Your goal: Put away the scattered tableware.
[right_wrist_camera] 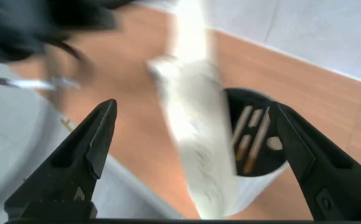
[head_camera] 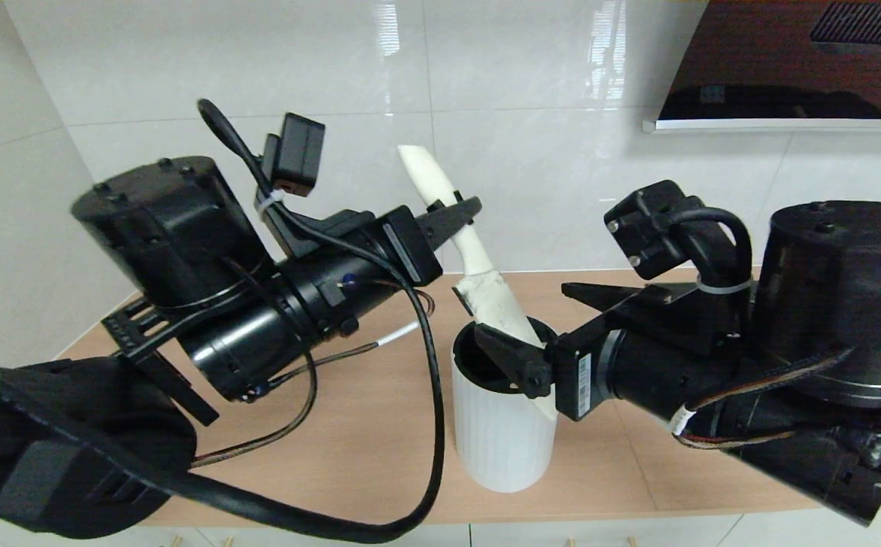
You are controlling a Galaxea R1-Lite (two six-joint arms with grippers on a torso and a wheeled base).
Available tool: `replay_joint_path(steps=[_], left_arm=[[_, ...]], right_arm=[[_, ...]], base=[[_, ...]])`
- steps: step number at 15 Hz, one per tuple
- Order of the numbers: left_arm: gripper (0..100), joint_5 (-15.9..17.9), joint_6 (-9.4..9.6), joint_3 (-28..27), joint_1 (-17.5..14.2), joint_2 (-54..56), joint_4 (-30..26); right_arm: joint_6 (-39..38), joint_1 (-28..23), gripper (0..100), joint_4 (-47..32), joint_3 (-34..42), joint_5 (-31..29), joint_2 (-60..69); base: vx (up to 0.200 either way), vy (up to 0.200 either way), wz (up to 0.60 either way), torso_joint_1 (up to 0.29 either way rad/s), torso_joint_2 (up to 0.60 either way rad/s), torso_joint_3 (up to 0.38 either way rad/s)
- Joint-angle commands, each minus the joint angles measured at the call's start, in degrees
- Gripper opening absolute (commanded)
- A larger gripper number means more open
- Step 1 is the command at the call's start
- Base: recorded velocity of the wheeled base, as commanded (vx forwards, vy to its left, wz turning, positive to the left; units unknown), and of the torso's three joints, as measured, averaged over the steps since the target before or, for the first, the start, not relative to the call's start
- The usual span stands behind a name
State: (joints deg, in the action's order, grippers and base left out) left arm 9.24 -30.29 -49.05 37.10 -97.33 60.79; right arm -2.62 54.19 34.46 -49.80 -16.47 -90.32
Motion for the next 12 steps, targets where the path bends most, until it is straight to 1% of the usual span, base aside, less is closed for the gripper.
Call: replay_joint_path(steps=[1, 2, 3, 4, 6, 7, 8, 10, 11, 12], left_arm=[[0, 0.0, 1.64, 0.0, -1.3, 4.4, 0.0], [0, 0.0, 4.54, 0.1, -2.4, 4.4, 0.0], [0, 0.0, 6.39, 0.2, -2.7, 4.4, 0.0], [0, -0.1, 10.08, 0.3, -3.3, 4.1, 0.3], [0, 0.1, 13.42, 0.5, -3.4, 3.3, 2.4], [0, 0.1, 14.39, 0.5, -3.4, 2.7, 4.0], [0, 0.1, 16.32, 0.5, -3.4, 1.3, 7.0], [0, 0.1, 22.56, 0.5, -3.4, -2.6, 12.6], [0, 0.0, 23.97, 0.5, -3.4, -3.4, 13.3], [0, -0.2, 27.92, 0.9, -3.4, -5.2, 14.9]], right_arm=[[0.2, -1.0, 100, -0.1, 0.2, 0.0, 3.9], [0.2, -2.0, 100, -0.2, 0.2, 0.1, 4.8], [0.2, -2.2, 100, -0.2, 0.2, 0.1, 5.1], [0.2, -3.0, 100, -0.2, 0.2, 0.1, 5.2], [0.2, -3.4, 100, -0.2, 0.2, 0.3, 4.6], [0.2, -3.6, 100, -0.3, 0.2, 0.3, 4.3], [0.2, -4.4, 100, -0.2, 0.1, 0.3, 3.7], [0.2, -4.7, 100, -0.1, 0.1, 0.3, 3.0], [0.2, -4.8, 100, -0.1, 0.1, 0.3, 3.0], [0.2, -4.8, 100, -0.1, 0.1, 0.3, 3.0]], base=[[0.0, 0.0, 0.0, 0.0, 0.0, 0.0], [0.0, 0.0, 0.0, 0.0, 0.0, 0.0], [0.0, 0.0, 0.0, 0.0, 0.0, 0.0], [0.0, 0.0, 0.0, 0.0, 0.0, 0.0], [0.0, 0.0, 0.0, 0.0, 0.0, 0.0], [0.0, 0.0, 0.0, 0.0, 0.0, 0.0], [0.0, 0.0, 0.0, 0.0, 0.0, 0.0], [0.0, 0.0, 0.0, 0.0, 0.0, 0.0], [0.0, 0.0, 0.0, 0.0, 0.0, 0.0], [0.0, 0.0, 0.0, 0.0, 0.0, 0.0]])
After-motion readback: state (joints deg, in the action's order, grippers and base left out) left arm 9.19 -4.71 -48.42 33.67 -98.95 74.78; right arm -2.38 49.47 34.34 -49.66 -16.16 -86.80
